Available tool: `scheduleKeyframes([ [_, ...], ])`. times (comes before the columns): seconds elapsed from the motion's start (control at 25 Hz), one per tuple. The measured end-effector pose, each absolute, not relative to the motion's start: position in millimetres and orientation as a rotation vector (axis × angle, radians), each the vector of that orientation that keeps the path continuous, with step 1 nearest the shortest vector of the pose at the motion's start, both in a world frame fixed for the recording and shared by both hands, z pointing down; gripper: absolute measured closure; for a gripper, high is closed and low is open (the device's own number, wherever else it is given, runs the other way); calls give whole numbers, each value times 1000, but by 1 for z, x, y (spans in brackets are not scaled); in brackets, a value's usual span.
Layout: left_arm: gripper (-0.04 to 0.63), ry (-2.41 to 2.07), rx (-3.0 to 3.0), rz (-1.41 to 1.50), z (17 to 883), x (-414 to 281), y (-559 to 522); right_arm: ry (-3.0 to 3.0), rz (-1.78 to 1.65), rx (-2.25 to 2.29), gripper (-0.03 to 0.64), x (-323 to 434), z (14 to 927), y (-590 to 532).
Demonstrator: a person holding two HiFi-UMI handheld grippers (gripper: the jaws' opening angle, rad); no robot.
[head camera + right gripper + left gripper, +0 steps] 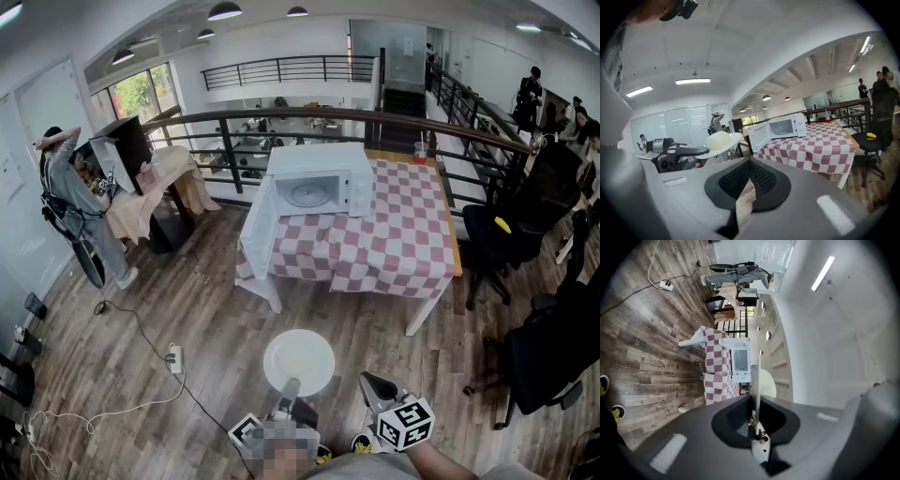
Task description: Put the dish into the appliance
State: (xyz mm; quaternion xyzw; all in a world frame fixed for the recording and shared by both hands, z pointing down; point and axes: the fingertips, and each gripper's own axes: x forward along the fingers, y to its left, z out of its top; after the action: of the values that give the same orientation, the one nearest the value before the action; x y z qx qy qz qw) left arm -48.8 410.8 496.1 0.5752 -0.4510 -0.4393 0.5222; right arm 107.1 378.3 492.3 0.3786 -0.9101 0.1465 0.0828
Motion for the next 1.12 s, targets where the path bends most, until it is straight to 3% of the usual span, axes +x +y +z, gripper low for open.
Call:
scheduleKeyframes([
  [1.12, 569, -1040, 1393, -1042, 514, -74, 438, -2783, 371, 1321, 618, 62, 490, 416],
])
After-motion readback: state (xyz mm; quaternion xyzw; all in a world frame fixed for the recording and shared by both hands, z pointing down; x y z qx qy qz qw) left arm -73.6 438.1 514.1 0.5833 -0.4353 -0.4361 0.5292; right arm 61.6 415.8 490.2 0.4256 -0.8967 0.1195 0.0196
